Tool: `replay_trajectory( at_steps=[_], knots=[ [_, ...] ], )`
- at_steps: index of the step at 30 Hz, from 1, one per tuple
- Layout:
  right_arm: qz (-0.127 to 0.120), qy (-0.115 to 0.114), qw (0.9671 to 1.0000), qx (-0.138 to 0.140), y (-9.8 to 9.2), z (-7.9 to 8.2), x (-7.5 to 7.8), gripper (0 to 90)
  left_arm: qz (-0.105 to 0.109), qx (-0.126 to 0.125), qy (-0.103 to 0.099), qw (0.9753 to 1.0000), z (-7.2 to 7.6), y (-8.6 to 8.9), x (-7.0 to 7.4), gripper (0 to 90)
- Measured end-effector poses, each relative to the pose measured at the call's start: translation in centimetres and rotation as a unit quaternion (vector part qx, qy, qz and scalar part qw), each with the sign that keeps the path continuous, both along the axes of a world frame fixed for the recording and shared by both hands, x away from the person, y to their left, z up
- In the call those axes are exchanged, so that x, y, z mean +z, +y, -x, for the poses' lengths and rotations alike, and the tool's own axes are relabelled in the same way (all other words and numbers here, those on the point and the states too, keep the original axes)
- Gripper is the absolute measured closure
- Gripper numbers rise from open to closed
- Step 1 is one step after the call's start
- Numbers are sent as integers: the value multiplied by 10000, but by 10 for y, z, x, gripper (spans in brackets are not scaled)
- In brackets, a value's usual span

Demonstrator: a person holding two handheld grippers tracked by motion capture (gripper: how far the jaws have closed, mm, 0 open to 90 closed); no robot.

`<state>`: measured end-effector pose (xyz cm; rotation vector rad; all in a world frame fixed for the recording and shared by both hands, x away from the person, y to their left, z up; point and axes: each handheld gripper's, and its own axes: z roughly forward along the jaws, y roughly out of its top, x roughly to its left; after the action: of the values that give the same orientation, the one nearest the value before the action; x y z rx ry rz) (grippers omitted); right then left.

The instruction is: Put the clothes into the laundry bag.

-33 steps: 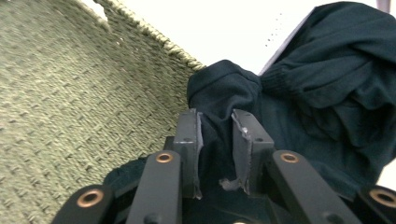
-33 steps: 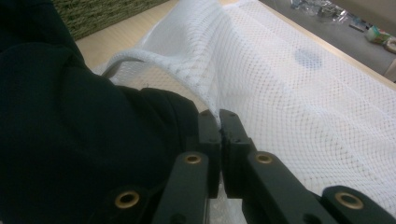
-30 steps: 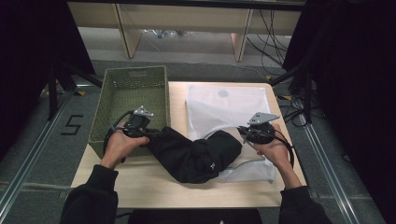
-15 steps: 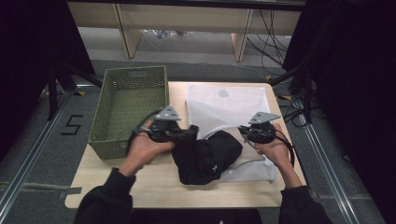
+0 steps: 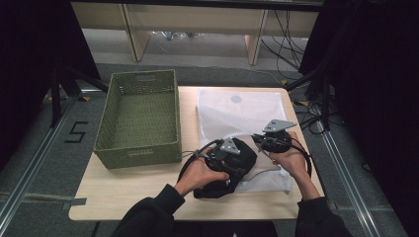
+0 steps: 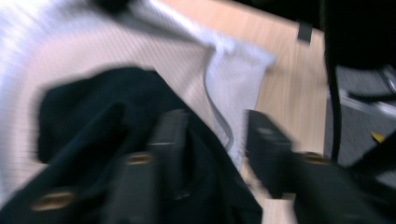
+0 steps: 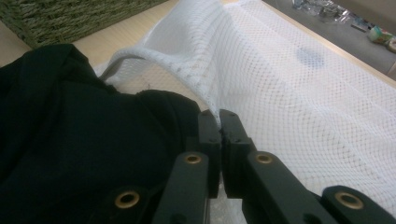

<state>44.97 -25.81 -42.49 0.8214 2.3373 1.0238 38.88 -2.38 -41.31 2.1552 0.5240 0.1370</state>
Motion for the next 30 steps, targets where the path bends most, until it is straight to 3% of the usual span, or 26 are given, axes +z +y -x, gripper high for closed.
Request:
replay_trajectory(
  at_steps=[2, 3, 5, 7, 8, 9, 11, 13, 14, 15, 17, 18, 19, 20, 21, 23, 24, 26, 27, 29, 30],
  knots=[
    [-33, 39, 10000, -16, 1, 0, 0, 894, 118, 337, -213, 9991, 4, 19, 14, 342],
    [-29, 44, 10000, -28, 1, 0, 0, 894, -25, 494, -257, 9984, 4, 32, 19, 296],
    [-3, 32, 10000, -3, 2, 1, 0, 894, -169, 759, -43, 9970, 2, 45, 16, 225],
    [-24, 49, 10000, -66, 3, 1, 0, 894, -323, 905, 51, 9954, -5, 53, -1, 173],
    [-13, 60, 10000, -47, 3, 1, 0, 894, -384, 1003, 221, 9940, -8, 53, -13, 156],
    [-1, 91, 10000, 23, 4, 0, 0, 894, -522, 892, 322, 9941, -12, 51, -25, 156],
    [3, 91, 9999, 43, 5, 1, 0, 893, -582, 539, 509, 9956, -25, 46, -50, 154],
    [14, -10, 10000, 42, 6, 1, 0, 893, -520, 589, 683, 9946, -35, 41, -63, 114],
    [2, 6, 10000, 38, 7, 2, 1, 894, -470, 557, 690, 9950, -37, 39, -66, 148],
    [0, 75, 10000, 41, 8, 2, 0, 894, -332, 394, 674, 9964, -38, 37, -65, 275],
    [49, 19, 10000, 69, 9, 2, -1, 894, -304, 436, 513, 9973, -36, 33, -59, 549],
    [52, 26, 9999, 84, 10, 2, -2, 894, -377, 362, 450, 9976, -36, 31, -55, 637],
    [43, 48, 9999, 89, 11, 2, -2, 894, -236, 452, 468, 9976, -33, 26, -50, 707],
    [-1, 147, 9998, 94, 13, 4, -2, 894, -290, 428, 427, 9978, -33, 25, -47, 751],
    [50, 8, 9999, 152, 14, 4, -1, 894, -272, 450, 375, 9979, -31, 19, -41, 763],
    [-24, 18, 9996, 267, 17, 6, 3, 894, -102, 504, 306, 9982, -29, 11, -30, 772],
    [-55, -18, 9998, 205, 18, 8, 6, 894, -92, 467, 278, 9985, -31, 9, -25, 773],
    [-117, -125, 9996, 211, 19, 10, 13, 894, 33, 632, 251, 9977, -38, 1, -16, 773],
    [-169, -100, 9995, 237, 19, 12, 16, 894, 47, 665, 224, 9975, -43, -2, -14, 773],
    [-254, -168, 9993, 211, 17, 13, 22, 894, 269, 871, 376, 9951, -53, -7, -18, 770],
    [-249, -224, 9992, 208, 16, 14, 23, 894, 265, 977, 439, 9939, -59, -9, -23, 765]
  ],
)
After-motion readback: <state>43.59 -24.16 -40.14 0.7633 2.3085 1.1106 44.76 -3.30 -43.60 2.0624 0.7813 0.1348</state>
